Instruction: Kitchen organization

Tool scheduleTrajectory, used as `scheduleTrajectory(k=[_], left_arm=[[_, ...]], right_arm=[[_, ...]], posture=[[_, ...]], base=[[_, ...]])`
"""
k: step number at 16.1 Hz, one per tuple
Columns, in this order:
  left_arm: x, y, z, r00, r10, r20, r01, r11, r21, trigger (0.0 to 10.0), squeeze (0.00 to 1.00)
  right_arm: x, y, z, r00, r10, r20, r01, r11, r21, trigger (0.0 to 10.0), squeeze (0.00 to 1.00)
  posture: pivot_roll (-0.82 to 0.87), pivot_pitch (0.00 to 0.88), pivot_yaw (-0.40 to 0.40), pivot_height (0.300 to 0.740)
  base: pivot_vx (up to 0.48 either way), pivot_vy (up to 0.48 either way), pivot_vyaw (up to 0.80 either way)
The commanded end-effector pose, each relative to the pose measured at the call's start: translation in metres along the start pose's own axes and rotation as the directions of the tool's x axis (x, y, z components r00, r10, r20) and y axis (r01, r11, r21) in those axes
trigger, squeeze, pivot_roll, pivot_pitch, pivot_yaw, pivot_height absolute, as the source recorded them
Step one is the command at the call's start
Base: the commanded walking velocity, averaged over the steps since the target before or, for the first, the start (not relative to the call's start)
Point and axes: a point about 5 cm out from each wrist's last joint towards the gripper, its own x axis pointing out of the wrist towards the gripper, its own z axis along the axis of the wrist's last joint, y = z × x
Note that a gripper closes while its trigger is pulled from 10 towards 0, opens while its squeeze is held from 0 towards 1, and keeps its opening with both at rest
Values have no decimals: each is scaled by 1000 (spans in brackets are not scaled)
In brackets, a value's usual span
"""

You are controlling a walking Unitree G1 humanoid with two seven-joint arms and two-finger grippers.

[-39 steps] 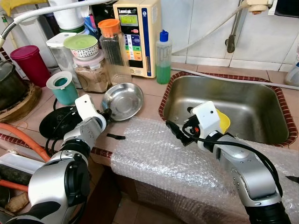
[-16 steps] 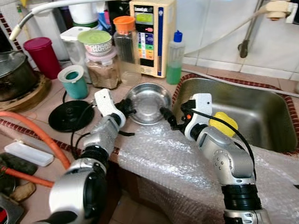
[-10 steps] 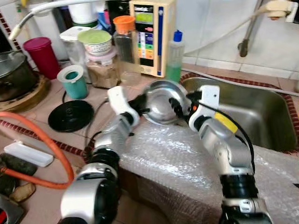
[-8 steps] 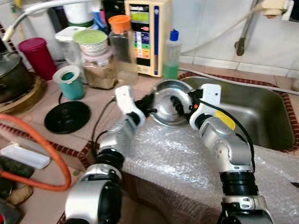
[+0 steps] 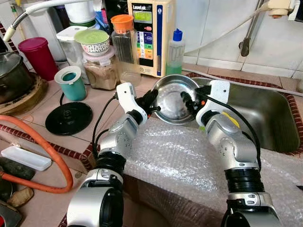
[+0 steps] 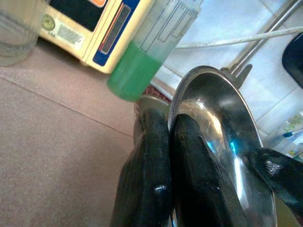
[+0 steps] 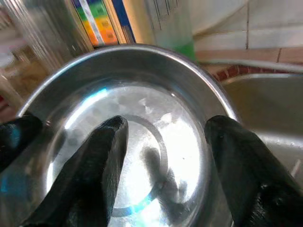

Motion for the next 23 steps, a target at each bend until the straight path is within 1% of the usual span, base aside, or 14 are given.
scheduleTrajectory(k=[1, 2, 3, 5, 9, 11, 13, 16, 17, 19, 20, 21, 22, 23], left_arm=[[-3, 5, 8, 999, 18, 28, -18, 1000, 5, 0, 0], [-3, 4, 8, 999, 16, 30, -17, 1000, 5, 0, 0], [-2, 2, 7, 1000, 13, 28, -13, 1000, 2, 0, 0], [-2, -1, 6, 1000, 9, 24, -9, 1000, -1, 0, 0], [-2, -2, 7, 999, 12, 30, -12, 1000, -9, 0, 0], [-2, -1, 8, 999, 20, 26, -20, 1000, -3, 0, 0], [-2, 2, 4, 998, 55, -5, -55, 998, 12, 0, 0], [0, 5, 5, 995, 97, 5, -97, 995, 23, 0, 0], [0, 5, 7, 994, 104, 13, -104, 994, 22, 0, 0], [1, 5, 15, 993, 103, 55, -103, 995, -1, 0, 0], [1, 1, 16, 996, 71, 63, -70, 997, -16, 0, 0], [1, 0, 16, 996, 62, 61, -61, 998, -19, 0, 0], [0, -3, 14, 998, 39, 51, -39, 999, -18, 0, 0], [0, -4, 13, 998, 36, 55, -35, 999, -25, 0, 0]], right_arm=[[-3, -16, 17, 995, -53, 87, 53, 999, 4, 10000, 0], [-3, -18, 19, 994, -58, 96, 57, 998, 11, 10000, 0], [-4, -23, 22, 990, -63, 128, 60, 998, 30, 10000, 1000], [-5, -27, 23, 988, -77, 135, 81, 996, -24, 10000, 1000], [-6, -38, 24, 980, -113, 161, 121, 992, -36, 10000, 1000], [-9, -39, 29, 969, -112, 221, 124, 991, -40, 10000, 1000], [-8, -25, 37, 968, 37, 246, -79, 984, 162, 10000, 1000], [-13, -12, 42, 954, 189, 231, -234, 954, 187, 10000, 1000], [-17, -9, 43, 948, 220, 229, -259, 953, 155, 10000, 1000], [-19, -23, 38, 968, 128, 215, -136, 991, 21, 10000, 1000], [-18, -33, 32, 978, 61, 198, -60, 998, -15, 10000, 1000], [-16, -33, 29, 980, 59, 189, -57, 998, -15, 10000, 965], [-12, -28, 24, 982, 92, 163, -98, 995, 27, 10000, 275], [-11, -24, 22, 982, 113, 153, -119, 993, 28, 10000, 0]], posture=[[-26, 0, 73, 740], [-29, 0, 74, 740], [-30, 0, 73, 740], [-31, 0, 71, 740], [-34, 0, 71, 740], [-32, 0, 69, 740], [-43, 0, 76, 740], [-43, 0, 76, 740], [-51, 0, 78, 740], [-54, 0, 79, 740], [-54, 0, 79, 740], [-58, 0, 81, 740], [-53, 0, 78, 740], [-48, 0, 77, 740]], base=[[0, 0, 0], [0, 0, 0], [0, 0, 0], [0, 0, 0], [0, 0, 0], [0, 0, 0], [0, 0, 0], [0, 0, 0], [0, 0, 0], [0, 0, 0], [0, 0, 0], [0, 0, 0], [0, 0, 0], [0, 0, 0]])
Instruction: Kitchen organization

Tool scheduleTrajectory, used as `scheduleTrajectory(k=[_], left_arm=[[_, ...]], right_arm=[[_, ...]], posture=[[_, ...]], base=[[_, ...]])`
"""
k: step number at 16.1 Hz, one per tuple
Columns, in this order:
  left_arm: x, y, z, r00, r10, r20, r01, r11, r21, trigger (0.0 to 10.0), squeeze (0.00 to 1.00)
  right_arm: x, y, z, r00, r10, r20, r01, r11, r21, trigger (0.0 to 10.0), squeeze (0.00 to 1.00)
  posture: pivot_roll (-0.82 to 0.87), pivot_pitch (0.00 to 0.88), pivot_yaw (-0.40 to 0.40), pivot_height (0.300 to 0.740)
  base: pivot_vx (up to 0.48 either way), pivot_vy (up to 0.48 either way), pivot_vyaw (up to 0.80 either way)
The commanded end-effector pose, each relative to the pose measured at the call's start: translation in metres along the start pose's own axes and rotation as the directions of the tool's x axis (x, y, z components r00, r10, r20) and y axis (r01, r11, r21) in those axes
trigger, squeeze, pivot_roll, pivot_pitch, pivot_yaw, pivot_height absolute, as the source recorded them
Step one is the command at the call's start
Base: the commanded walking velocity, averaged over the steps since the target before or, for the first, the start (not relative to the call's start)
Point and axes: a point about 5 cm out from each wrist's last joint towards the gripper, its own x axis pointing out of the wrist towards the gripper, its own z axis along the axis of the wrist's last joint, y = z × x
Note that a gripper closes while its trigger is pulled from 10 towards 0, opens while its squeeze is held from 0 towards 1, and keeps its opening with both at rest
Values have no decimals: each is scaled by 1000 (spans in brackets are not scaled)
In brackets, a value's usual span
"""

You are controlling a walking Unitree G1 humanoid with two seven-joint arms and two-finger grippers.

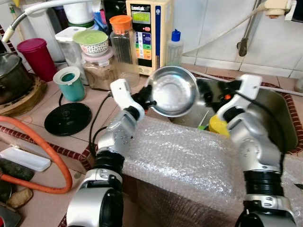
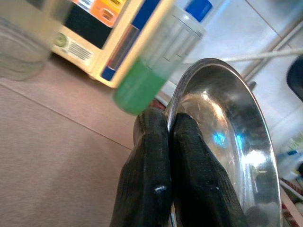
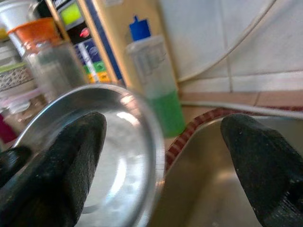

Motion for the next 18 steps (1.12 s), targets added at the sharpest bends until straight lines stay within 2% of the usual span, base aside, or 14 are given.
scheduleTrajectory(k=[1, 5, 6, 7, 9, 11, 15, 18], left_arm=[[-1, -2, 3, 1000, -13, 19, 14, 1000, -8, 0, 0], [-1, -8, 7, 999, -30, 39, 32, 999, -33, 0, 0], [-2, -11, 10, 998, -38, 51, 40, 998, -46, 0, 0], [-3, -14, 14, 997, -49, 66, 53, 997, -59, 0, 0], [-6, -20, 20, 994, -69, 82, 76, 994, -77, 0, 0], [-8, -20, 21, 994, -74, 85, 81, 993, -81, 0, 0], [-11, -19, 13, 995, -74, 63, 79, 993, -88, 0, 0], [-11, -26, 9, 995, -92, 47, 96, 990, -101, 0, 0]], right_arm=[[7, 10, -3, 999, 49, -23, -49, 999, 5, 10000, 0], [15, 14, -17, 997, 38, -69, -37, 999, 19, 10000, 0], [19, 10, -24, 995, -10, -96, 13, 999, 32, 4275, 0], [20, 5, -30, 991, -55, -122, 65, 995, 79, 0, 0], [21, -1, -30, 988, -105, -116, 121, 982, 143, 0, 0], [21, -5, -26, 986, -131, -106, 149, 971, 184, 0, 0], [22, -15, -21, 974, -210, -91, 228, 926, 300, 0, 0], [23, -19, -19, 970, -221, -103, 242, 923, 298, 0, 0]], posture=[[-39, 0, 70, 740], [-23, 0, 59, 740], [-20, 0, 57, 740], [-20, 0, 54, 740], [-17, 0, 52, 740], [-23, 0, 52, 740], [-35, 0, 56, 740], [-45, 0, 54, 740]], base=[[0, 0, 0], [0, 0, 0], [0, 0, 0], [0, 0, 0], [0, 0, 0], [0, 0, 0], [0, 0, 0], [0, 0, 0]])
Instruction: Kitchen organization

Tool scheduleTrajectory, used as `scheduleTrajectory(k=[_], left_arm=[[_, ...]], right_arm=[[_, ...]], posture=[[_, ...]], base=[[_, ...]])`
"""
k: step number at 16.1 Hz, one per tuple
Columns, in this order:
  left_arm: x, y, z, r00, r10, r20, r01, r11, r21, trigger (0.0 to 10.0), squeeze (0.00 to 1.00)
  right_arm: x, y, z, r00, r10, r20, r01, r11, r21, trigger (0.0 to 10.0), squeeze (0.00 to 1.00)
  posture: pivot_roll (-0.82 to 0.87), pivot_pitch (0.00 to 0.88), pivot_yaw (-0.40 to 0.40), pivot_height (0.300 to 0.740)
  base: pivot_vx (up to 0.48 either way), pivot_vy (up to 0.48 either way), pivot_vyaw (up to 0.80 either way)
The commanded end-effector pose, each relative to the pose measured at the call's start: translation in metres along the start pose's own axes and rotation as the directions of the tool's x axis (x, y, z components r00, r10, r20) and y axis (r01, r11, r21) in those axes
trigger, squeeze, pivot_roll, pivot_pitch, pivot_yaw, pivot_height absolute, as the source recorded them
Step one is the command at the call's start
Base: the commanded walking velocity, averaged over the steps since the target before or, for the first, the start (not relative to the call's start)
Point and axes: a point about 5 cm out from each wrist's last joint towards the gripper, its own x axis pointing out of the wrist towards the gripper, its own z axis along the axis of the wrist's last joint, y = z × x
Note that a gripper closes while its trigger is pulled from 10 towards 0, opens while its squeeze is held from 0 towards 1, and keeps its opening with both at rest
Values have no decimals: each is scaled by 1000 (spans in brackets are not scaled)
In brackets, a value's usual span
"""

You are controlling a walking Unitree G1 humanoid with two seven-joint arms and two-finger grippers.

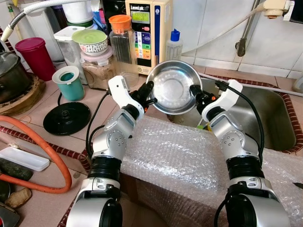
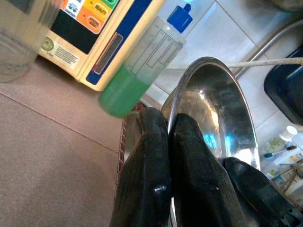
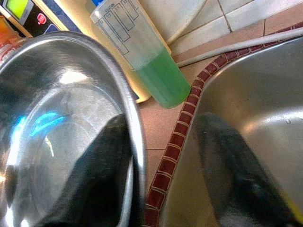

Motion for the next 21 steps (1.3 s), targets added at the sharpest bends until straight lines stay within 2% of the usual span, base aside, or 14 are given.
scheduleTrajectory(k=[1, 8, 21], left_arm=[[0, -14, -2, 998, -60, 29, 61, 997, -50, 0, 0], [-2, -11, -12, 998, -63, -14, 62, 998, -30, 0, 0], [-2, -11, -12, 998, -63, -14, 62, 998, -30, 0, 0]], right_arm=[[-2, -16, 14, 996, -86, 30, 86, 996, 13, 0, 0], [-4, -19, 13, 995, -99, -1, 99, 993, 59, 0, 0], [-4, -19, 13, 995, -99, -1, 99, 993, 59, 0, 0]], posture=[[-46, 0, 53, 740], [-59, 0, 56, 740], [-59, 0, 56, 740]], base=[[0, 0, 0], [0, 0, 0], [0, 0, 0]])
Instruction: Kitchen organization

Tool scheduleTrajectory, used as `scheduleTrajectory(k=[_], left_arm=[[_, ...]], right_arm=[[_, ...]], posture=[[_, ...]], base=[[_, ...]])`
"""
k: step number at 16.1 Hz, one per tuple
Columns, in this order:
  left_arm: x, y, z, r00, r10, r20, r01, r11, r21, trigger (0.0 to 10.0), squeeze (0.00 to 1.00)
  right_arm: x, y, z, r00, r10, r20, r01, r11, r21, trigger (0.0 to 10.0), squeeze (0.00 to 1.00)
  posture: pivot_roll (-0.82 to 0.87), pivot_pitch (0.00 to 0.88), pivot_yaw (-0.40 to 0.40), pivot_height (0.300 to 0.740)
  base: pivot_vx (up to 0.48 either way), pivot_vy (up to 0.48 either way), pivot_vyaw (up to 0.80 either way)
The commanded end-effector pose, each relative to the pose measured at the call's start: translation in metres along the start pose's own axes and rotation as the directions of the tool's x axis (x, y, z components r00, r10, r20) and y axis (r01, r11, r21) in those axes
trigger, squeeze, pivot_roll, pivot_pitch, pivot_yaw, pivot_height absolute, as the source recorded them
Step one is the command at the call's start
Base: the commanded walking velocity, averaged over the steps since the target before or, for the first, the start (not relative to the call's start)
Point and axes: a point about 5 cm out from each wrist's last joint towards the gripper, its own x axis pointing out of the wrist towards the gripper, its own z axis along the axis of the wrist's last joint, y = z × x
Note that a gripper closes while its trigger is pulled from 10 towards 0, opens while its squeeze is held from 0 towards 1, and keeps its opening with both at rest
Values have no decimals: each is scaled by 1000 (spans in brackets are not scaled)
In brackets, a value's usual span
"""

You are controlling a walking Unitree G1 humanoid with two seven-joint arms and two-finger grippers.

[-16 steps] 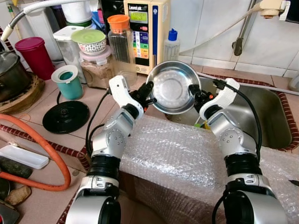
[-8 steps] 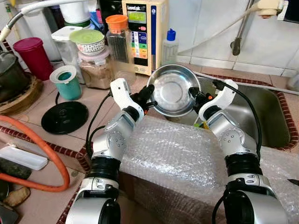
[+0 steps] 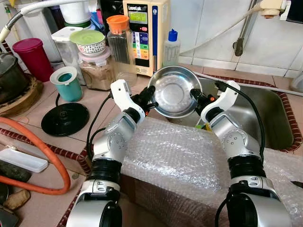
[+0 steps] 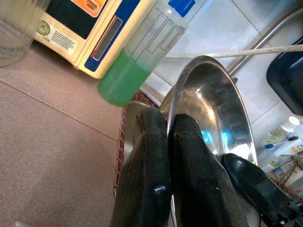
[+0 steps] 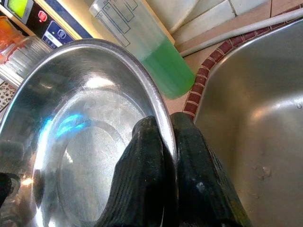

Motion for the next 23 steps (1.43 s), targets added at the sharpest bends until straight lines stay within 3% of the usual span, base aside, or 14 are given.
scheduleTrajectory(k=[1, 2, 3, 4, 5, 10, 12, 15, 18, 21, 22, 23], left_arm=[[1, -13, -4, 998, -68, 18, 69, 997, -31, 0, 0], [1, -13, -4, 998, -68, 18, 69, 997, -31, 0, 0], [-8, -19, -27, 989, -126, -75, 128, 992, 20, 10000, 1000], [-21, -29, -56, 962, -193, -191, 209, 976, 66, 10000, 1000], [-23, -31, -62, 955, -204, -214, 226, 971, 82, 10000, 1000], [-21, -27, -55, 966, -178, -185, 200, 974, 105, 10000, 1000], [-23, -26, -53, 969, -171, -179, 193, 974, 115, 10000, 1000], [-24, -19, -54, 967, -132, -218, 174, 967, 187, 10000, 1000], [-32, -4, -55, 960, -90, -265, 167, 943, 287, 10000, 1000], [-39, 8, -57, 951, -55, -305, 171, 914, 368, 10000, 1000], [-40, 11, -58, 948, -47, -315, 174, 905, 389, 10000, 1000], [-42, 12, -59, 943, -49, -330, 190, 893, 409, 10000, 1000]], right_arm=[[-5, -18, 16, 991, -122, 57, 122, 993, 2, 0, 0], [-5, -18, 16, 991, -122, 57, 122, 993, 2, 0, 0], [-12, -41, 17, 952, -294, 86, 290, 956, 51, 0, 0], [-23, -67, 17, 863, -493, 107, 482, 869, 115, 0, 0], [-26, -71, 15, 842, -528, 107, 515, 848, 129, 0, 0], [-22, -62, 8, 876, -474, 85, 468, 880, 81, 0, 0], [-22, -62, 12, 862, -494, 114, 487, 869, 83, 0, 0], [-27, -75, 21, 816, -554, 165, 558, 829, 28, 0, 0], [-37, -99, 24, 746, -634, 203, 658, 750, -76, 0, 0], [-45, -114, 21, 707, -673, 215, 704, 698, -129, 118, 0], [-46, -117, 21, 701, -679, 220, 712, 685, -153, 2549, 0], [-47, -120, 19, 700, -679, 223, 714, 672, -195, 3922, 0]], posture=[[-59, 0, 56, 740], [-59, 0, 56, 740], [-45, 0, 73, 740], [-43, 0, 75, 740], [-42, 0, 75, 740], [-41, 0, 74, 740], [-41, 0, 73, 740], [-31, 0, 73, 740], [-9, 0, 88, 740], [1, 0, 109, 740], [1, 0, 109, 740], [12, 0, 115, 740]], base=[[0, 0, 0], [0, 0, 0], [0, 0, 0], [0, 0, 0], [0, 0, 0], [0, 0, 0], [0, 0, 0], [0, 0, 0], [0, 0, 0], [0, 0, 0], [0, 0, 0], [0, 0, 0]])
